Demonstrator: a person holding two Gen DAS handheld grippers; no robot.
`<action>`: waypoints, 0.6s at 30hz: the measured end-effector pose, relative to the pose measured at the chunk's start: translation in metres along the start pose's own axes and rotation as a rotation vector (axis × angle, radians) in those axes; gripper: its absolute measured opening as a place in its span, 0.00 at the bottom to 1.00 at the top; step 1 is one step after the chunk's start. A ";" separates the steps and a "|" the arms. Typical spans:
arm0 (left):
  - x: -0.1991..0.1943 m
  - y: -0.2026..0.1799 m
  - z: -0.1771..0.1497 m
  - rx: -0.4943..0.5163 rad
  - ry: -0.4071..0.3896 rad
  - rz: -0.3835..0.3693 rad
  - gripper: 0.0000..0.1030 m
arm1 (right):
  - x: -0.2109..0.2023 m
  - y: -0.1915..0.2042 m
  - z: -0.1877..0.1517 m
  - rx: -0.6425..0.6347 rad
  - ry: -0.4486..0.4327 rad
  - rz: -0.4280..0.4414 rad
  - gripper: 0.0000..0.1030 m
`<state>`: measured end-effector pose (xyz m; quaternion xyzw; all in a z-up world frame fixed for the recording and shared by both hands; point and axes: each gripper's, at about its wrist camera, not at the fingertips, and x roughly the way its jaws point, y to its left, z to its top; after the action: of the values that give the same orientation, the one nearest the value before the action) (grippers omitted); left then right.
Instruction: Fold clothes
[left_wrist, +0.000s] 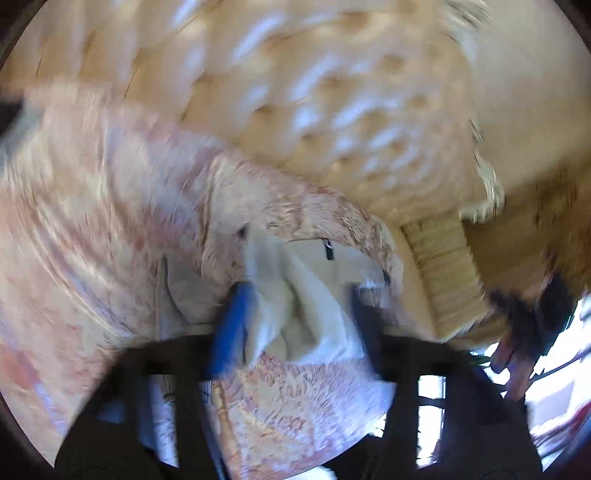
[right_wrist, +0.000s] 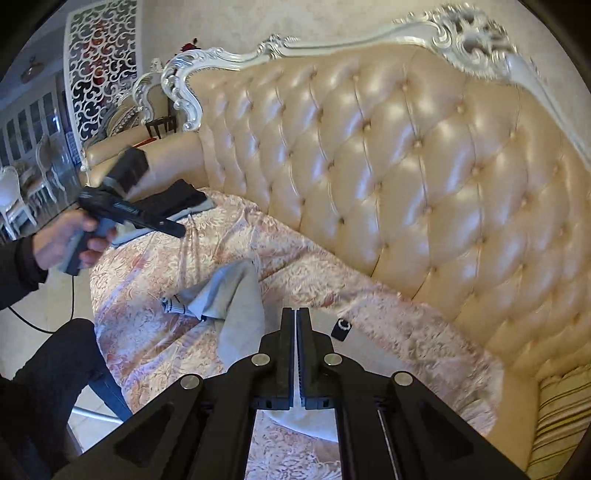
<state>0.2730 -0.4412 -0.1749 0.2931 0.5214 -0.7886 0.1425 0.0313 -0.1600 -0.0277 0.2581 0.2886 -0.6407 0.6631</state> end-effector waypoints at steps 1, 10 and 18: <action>0.011 0.012 0.005 -0.043 0.010 -0.016 0.71 | 0.006 -0.003 -0.004 0.010 0.002 0.000 0.03; 0.103 0.040 0.040 -0.146 0.186 -0.091 0.67 | 0.041 -0.029 -0.018 0.091 0.009 0.017 0.59; 0.099 0.004 0.004 0.011 0.241 -0.057 0.09 | 0.060 -0.041 -0.021 0.117 0.044 0.013 0.64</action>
<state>0.1960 -0.4380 -0.2369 0.3716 0.5386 -0.7542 0.0547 -0.0097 -0.1893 -0.0843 0.3123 0.2633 -0.6463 0.6445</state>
